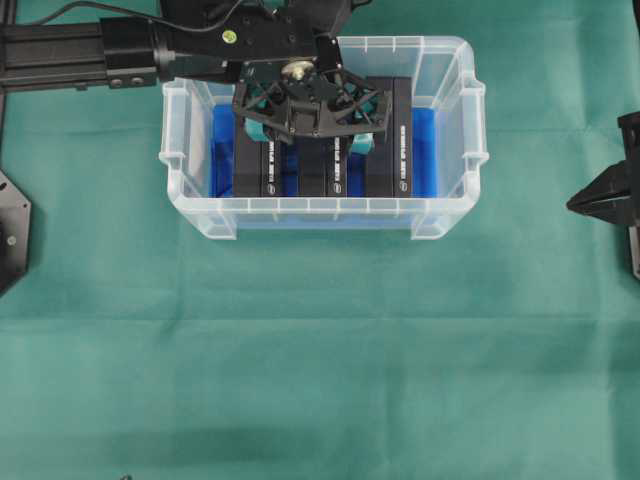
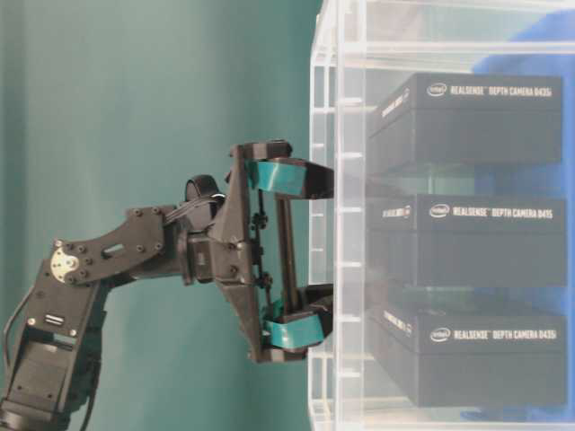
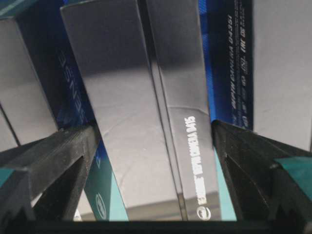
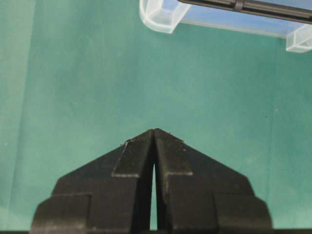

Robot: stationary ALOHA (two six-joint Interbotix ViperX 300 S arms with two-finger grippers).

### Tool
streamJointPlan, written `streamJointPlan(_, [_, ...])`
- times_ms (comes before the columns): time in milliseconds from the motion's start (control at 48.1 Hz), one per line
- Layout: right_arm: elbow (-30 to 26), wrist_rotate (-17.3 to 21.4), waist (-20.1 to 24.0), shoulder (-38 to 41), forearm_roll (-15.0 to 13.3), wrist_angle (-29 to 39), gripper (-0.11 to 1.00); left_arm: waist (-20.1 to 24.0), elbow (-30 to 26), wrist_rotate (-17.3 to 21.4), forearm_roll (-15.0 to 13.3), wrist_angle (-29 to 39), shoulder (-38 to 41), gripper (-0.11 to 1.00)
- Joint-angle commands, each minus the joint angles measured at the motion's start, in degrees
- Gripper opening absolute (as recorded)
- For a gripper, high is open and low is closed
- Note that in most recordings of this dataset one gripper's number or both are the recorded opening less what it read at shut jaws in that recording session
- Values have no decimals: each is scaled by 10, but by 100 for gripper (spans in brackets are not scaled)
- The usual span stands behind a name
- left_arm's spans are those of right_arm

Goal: Take the box out of the case with the left arm.
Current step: 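Lower the left gripper around the middle box in the case, then close the left gripper on the middle black box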

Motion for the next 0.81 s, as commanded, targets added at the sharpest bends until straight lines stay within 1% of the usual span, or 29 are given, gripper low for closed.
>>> streamJointPlan(0, [-15,2,-1,3,-2,-2,0,1,2,-3,2,-9,-11,97])
streamJointPlan(332, [-14,2,-1,4,-10,-2,0,2,33,-6,2,-32,-11,97])
streamJointPlan(623, [-14,2,-1,6,-11,-2,0,2,30,-6,1,-48,-9,96])
streamJointPlan(665, [-14,2,-1,4,-11,-2,0,2,26,-7,1,-48,-8,94])
streamJointPlan(706, [-14,2,-1,6,-11,-2,0,1,22,-9,0,-47,-7,88])
streamJointPlan(748, [-13,2,-1,6,-11,-2,0,-1,15,-10,0,-47,-5,80])
streamJointPlan(789, [-14,2,-1,6,-11,-2,0,-2,8,-11,0,-47,-4,69])
